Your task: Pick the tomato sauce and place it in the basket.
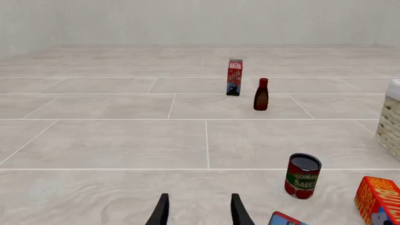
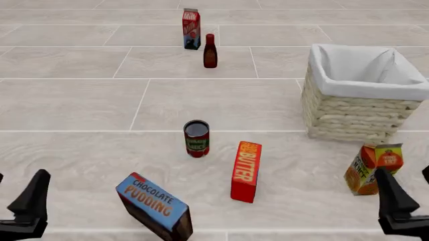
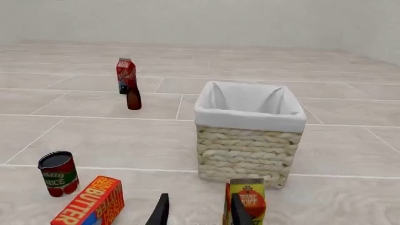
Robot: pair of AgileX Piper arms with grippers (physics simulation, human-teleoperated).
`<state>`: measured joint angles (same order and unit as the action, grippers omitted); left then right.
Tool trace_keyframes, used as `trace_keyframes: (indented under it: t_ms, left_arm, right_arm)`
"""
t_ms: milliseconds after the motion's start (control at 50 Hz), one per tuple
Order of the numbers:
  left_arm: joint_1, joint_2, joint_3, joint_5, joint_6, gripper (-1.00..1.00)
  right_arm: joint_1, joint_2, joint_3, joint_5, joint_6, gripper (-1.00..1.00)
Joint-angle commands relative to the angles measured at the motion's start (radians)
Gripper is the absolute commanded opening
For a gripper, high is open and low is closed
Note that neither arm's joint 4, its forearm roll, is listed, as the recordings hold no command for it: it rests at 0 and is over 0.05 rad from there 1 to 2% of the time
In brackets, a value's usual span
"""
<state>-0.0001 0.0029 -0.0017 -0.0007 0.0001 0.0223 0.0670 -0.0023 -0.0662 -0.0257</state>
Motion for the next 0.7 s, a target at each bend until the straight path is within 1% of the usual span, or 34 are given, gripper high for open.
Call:
trace_keyframes:
  t_ms: [20, 60, 100, 120, 200, 220, 240, 260, 280, 300, 380, 440, 460, 500, 540, 560, 580, 620, 700]
  left_arm:
    - [0.0, 0.005, -0.003, -0.001, 0.0, 1.0]
    - [0.0, 0.005, -0.003, -0.001, 0.0, 1.0]
    - [0.0, 0.004, -0.003, -0.001, 0.0, 1.0]
    - [0.0, 0.005, -0.003, -0.001, 0.0, 1.0]
    - [0.0, 0.005, -0.003, -0.001, 0.0, 1.0]
    - [0.0, 0.004, -0.003, -0.001, 0.0, 1.0]
    - [0.0, 0.004, -0.003, -0.001, 0.0, 1.0]
    - [0.0, 0.005, -0.003, -0.001, 0.0, 1.0]
    - [0.0, 0.005, -0.003, -0.001, 0.0, 1.0]
    - [0.0, 0.005, -0.003, -0.001, 0.0, 1.0]
    - [0.0, 0.005, -0.003, -0.001, 0.0, 1.0]
    - [0.0, 0.004, -0.003, -0.001, 0.0, 1.0]
    - [0.0, 0.005, -0.003, -0.001, 0.0, 1.0]
    - [0.0, 0.004, -0.003, -0.001, 0.0, 1.0]
    - [0.0, 0.004, -0.003, -0.001, 0.0, 1.0]
    - [0.0, 0.005, -0.003, -0.001, 0.0, 1.0]
    - [0.0, 0.004, -0.003, -0.001, 0.0, 1.0]
    - [0.0, 0.005, -0.003, -0.001, 0.0, 1.0]
    - [0.0, 0.005, -0.003, -0.001, 0.0, 1.0]
  right_arm:
    - [-0.027, -0.065, -0.005, 0.08, 0.032, 1.0]
    - [-0.024, -0.063, -0.005, 0.083, 0.026, 1.0]
    - [-0.004, -0.056, -0.011, 0.091, 0.036, 1.0]
    - [-0.004, -0.025, -0.012, 0.076, 0.025, 1.0]
    - [0.009, 0.04, -0.051, 0.051, 0.01, 1.0]
    - [0.012, 0.087, -0.057, 0.023, 0.005, 1.0]
    - [0.007, 0.167, -0.057, -0.027, -0.02, 1.0]
    - [0.021, 0.179, -0.071, -0.037, -0.01, 1.0]
    - [0.026, 0.204, -0.073, -0.052, -0.013, 1.0]
    - [0.03, 0.252, -0.077, -0.081, -0.033, 1.0]
    - [0.05, 0.395, -0.102, -0.176, -0.047, 1.0]
    - [0.059, 0.44, -0.114, -0.205, -0.052, 1.0]
    - [0.065, 0.512, -0.122, -0.243, -0.071, 1.0]
    - [0.078, 0.538, -0.131, -0.265, -0.063, 1.0]
    - [0.085, 0.603, -0.141, -0.308, -0.077, 1.0]
    - [0.092, 0.631, -0.147, -0.326, -0.073, 1.0]
    - [0.101, 0.684, -0.155, -0.358, -0.086, 1.0]
    - [0.106, 0.697, -0.161, -0.366, -0.084, 1.0]
    - [0.145, 0.796, -0.208, -0.4, -0.089, 1.0]
